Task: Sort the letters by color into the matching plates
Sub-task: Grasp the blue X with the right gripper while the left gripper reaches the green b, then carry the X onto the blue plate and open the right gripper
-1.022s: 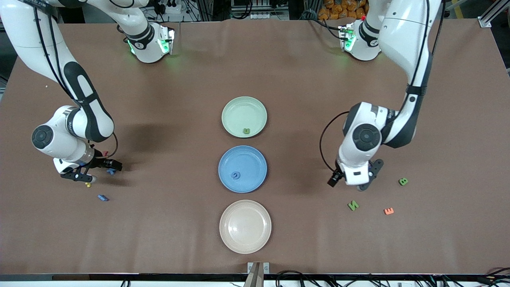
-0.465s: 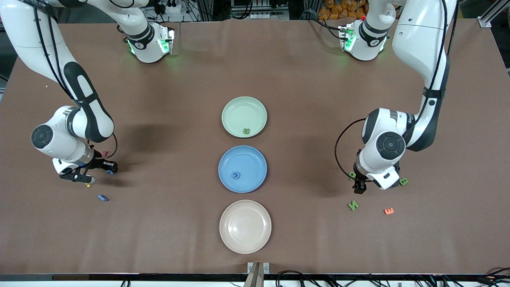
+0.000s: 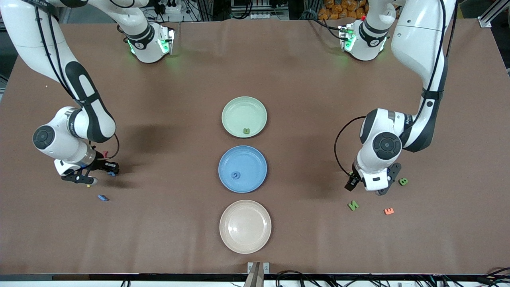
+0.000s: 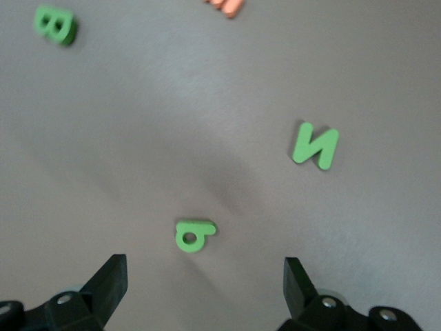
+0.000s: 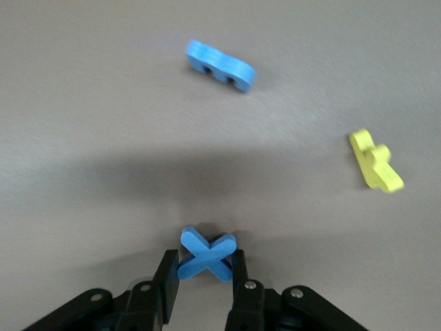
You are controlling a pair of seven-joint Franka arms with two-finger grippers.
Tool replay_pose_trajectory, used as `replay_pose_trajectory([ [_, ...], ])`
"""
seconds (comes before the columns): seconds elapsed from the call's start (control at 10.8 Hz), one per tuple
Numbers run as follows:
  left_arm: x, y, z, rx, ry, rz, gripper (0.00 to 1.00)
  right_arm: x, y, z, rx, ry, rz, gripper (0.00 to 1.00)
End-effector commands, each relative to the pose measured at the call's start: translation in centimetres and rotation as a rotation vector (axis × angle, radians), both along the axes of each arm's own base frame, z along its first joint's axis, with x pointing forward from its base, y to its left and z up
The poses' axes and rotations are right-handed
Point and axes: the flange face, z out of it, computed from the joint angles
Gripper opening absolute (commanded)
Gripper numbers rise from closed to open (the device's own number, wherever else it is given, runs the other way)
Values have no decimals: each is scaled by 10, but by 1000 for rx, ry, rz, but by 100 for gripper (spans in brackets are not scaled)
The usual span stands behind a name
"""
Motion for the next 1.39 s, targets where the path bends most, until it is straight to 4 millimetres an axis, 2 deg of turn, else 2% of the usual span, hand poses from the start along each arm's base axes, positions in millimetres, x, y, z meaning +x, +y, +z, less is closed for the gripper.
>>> replay_pose_trajectory([
  [0.0, 2, 8, -2, 13, 42, -304, 100, 22, 44, 26, 19, -16, 3, 21],
  [0.19, 7, 25, -1, 14, 65, -529, 100, 31, 95, 35, 33, -28, -23, 22],
  [0.28, 7, 23, 0, 2, 78, -678, 100, 34, 123, 38, 38, -35, -24, 22],
  [0.46, 0, 12, -4, -32, 121, -839, 100, 36, 174, 44, 52, -45, -43, 22],
  [0.74, -3, 2, 3, -45, 118, -901, 100, 31, 280, 53, 166, -49, -87, 22],
  [0.84, -1, -3, -1, -39, 122, -936, 100, 29, 309, 57, 206, -49, -107, 22],
  [1.02, 7, -19, 1, -27, 118, -1182, 100, 25, 369, 53, 243, -49, -137, 22],
  [1.12, 4, -27, -2, -32, 125, -1232, 100, 22, 399, 52, 255, -50, -148, 22],
  [1.3, 4, -27, -10, -44, 136, -1335, 100, 15, 441, 51, 279, -50, -146, 22],
])
